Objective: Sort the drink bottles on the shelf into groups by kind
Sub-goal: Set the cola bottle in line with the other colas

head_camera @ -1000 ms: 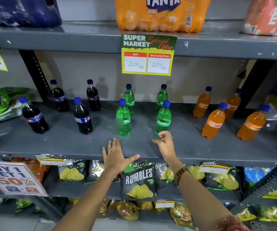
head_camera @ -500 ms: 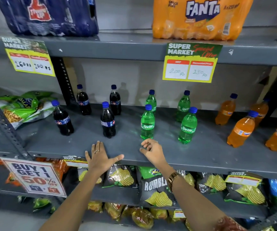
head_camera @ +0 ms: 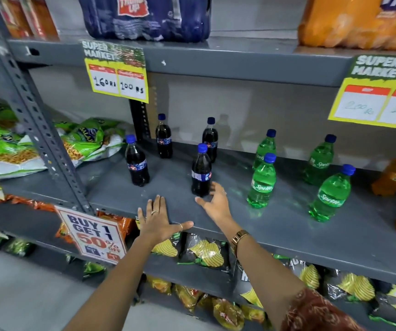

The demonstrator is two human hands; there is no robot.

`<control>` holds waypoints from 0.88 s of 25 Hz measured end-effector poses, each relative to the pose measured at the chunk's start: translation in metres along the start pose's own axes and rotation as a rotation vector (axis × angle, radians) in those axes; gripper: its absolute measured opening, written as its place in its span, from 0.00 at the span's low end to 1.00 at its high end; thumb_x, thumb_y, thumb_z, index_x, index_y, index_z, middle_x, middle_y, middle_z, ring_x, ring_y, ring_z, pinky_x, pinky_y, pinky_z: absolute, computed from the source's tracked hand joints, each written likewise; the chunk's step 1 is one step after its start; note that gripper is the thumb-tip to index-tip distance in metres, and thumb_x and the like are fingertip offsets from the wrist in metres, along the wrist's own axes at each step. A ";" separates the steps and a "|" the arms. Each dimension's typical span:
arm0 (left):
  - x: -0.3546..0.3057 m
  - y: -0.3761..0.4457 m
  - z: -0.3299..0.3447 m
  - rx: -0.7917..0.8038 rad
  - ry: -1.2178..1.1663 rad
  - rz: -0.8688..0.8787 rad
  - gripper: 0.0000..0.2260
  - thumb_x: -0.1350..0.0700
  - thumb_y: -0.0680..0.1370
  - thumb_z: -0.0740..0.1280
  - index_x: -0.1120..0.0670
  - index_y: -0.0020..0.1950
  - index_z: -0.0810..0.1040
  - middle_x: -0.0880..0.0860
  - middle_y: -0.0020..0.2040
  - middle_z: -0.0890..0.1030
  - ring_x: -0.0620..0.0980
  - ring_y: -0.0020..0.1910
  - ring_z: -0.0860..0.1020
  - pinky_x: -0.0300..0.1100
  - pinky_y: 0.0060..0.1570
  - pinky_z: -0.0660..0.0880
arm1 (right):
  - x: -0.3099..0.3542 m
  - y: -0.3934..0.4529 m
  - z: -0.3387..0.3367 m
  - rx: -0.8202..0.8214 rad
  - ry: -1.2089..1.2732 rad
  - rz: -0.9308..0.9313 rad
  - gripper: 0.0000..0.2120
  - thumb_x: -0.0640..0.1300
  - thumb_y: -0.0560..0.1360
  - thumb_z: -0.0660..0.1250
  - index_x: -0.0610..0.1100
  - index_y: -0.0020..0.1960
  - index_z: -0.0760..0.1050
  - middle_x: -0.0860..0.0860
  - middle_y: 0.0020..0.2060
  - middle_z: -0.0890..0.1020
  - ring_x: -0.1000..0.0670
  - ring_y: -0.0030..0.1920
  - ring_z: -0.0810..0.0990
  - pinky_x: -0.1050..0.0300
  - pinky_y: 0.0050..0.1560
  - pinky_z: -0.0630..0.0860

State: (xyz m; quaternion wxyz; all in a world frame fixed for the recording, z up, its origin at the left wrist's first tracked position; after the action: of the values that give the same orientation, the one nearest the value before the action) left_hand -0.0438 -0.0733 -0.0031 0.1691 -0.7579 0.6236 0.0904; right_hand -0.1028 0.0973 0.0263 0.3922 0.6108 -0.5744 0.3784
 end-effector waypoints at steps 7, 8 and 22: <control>0.002 0.004 0.002 -0.002 -0.031 0.003 0.60 0.20 0.57 0.57 0.54 0.76 0.39 0.51 0.78 0.40 0.53 0.75 0.36 0.57 0.70 0.33 | 0.006 0.017 0.012 -0.006 -0.021 0.008 0.25 0.39 0.69 0.71 0.42 0.63 0.66 0.40 0.60 0.74 0.41 0.63 0.70 0.47 0.65 0.68; 0.002 0.004 0.002 -0.012 -0.029 0.005 0.60 0.20 0.57 0.57 0.54 0.76 0.39 0.51 0.78 0.40 0.53 0.75 0.37 0.57 0.70 0.33 | 0.006 0.018 0.013 -0.011 -0.048 -0.001 0.24 0.41 0.68 0.72 0.42 0.61 0.68 0.40 0.58 0.74 0.41 0.62 0.70 0.48 0.63 0.69; 0.002 0.002 0.001 -0.047 -0.026 0.019 0.62 0.18 0.53 0.51 0.55 0.76 0.40 0.52 0.78 0.42 0.55 0.75 0.38 0.58 0.70 0.34 | 0.008 0.011 0.015 0.001 -0.126 -0.001 0.22 0.34 0.66 0.68 0.42 0.59 0.68 0.39 0.54 0.79 0.39 0.56 0.76 0.47 0.57 0.74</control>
State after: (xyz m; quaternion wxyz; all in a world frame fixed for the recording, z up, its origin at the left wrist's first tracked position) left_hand -0.0456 -0.0747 -0.0054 0.1581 -0.7546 0.6261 0.1165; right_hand -0.1131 0.0798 0.0277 0.3550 0.6339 -0.5974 0.3395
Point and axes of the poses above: each hand's wrist, its own y-axis towards the middle knuckle, its own z-axis out of the palm, x = y × z, the point moved 4 cm from there along y, towards the middle knuckle
